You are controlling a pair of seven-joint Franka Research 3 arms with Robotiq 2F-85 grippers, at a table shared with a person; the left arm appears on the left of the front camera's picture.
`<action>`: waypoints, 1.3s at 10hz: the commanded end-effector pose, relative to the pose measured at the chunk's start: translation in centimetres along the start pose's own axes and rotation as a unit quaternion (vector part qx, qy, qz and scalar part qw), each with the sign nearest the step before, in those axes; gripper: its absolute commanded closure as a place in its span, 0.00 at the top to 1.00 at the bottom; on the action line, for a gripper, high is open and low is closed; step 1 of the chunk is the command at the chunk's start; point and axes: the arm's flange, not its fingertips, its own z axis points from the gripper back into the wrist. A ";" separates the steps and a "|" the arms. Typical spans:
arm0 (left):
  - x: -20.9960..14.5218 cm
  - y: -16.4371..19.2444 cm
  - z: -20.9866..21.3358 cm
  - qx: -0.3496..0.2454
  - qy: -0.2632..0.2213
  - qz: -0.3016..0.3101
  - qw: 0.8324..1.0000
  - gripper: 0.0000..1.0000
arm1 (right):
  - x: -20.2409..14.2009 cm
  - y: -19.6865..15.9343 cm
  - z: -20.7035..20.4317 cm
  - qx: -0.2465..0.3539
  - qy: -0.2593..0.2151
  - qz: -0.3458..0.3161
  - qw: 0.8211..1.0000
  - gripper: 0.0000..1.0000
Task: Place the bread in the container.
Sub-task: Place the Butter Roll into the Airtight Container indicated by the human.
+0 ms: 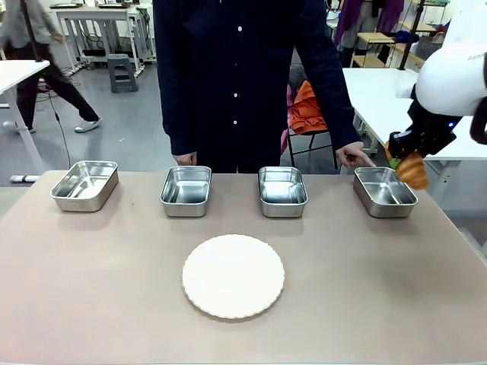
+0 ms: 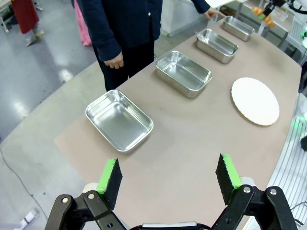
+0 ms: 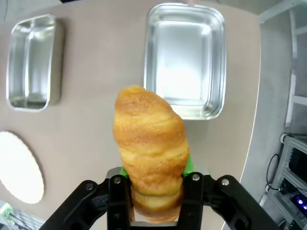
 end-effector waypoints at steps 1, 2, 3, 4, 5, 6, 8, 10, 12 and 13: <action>0.1 -0.2 0.0 -0.002 -0.005 -0.004 1.000 1.00 | 2.4 -1.0 -2.3 0.013 -0.010 -0.013 1.000 0.40; 0.1 -0.2 0.0 -0.002 -0.005 -0.004 1.000 1.00 | 2.9 -1.5 -3.4 0.021 -0.010 -0.022 0.999 0.40; 0.1 -0.2 0.0 -0.002 -0.005 -0.004 1.000 1.00 | 2.7 -1.4 -3.1 0.038 0.022 -0.017 0.999 0.40; 0.1 -0.2 0.0 -0.002 -0.005 -0.004 1.000 1.00 | 1.8 -1.2 -3.1 0.005 0.001 -0.017 1.000 0.40; 0.1 -0.2 0.0 -0.002 -0.005 -0.004 1.000 1.00 | 1.8 -1.2 -3.1 0.005 0.001 -0.017 1.000 0.40; 0.1 -0.2 0.0 -0.002 -0.005 -0.004 1.000 1.00 | 2.3 -1.2 -4.2 0.014 0.010 -0.023 1.000 0.40; 0.1 -0.2 0.0 -0.002 -0.005 -0.004 1.000 1.00 | 6.5 -2.7 -7.2 -0.001 0.059 -0.057 0.997 0.40; 0.1 -0.2 0.0 -0.002 -0.005 -0.004 1.000 1.00 | 8.6 -3.3 -9.6 -0.002 0.066 -0.052 0.996 0.40; 0.1 -0.2 0.0 -0.002 -0.005 -0.004 1.000 1.00 | 9.2 -3.3 -11.3 0.002 0.075 -0.046 0.996 0.40; 0.1 -0.2 0.0 -0.002 -0.005 -0.004 1.000 1.00 | 9.6 -3.5 -12.2 -0.003 0.085 -0.045 0.995 0.40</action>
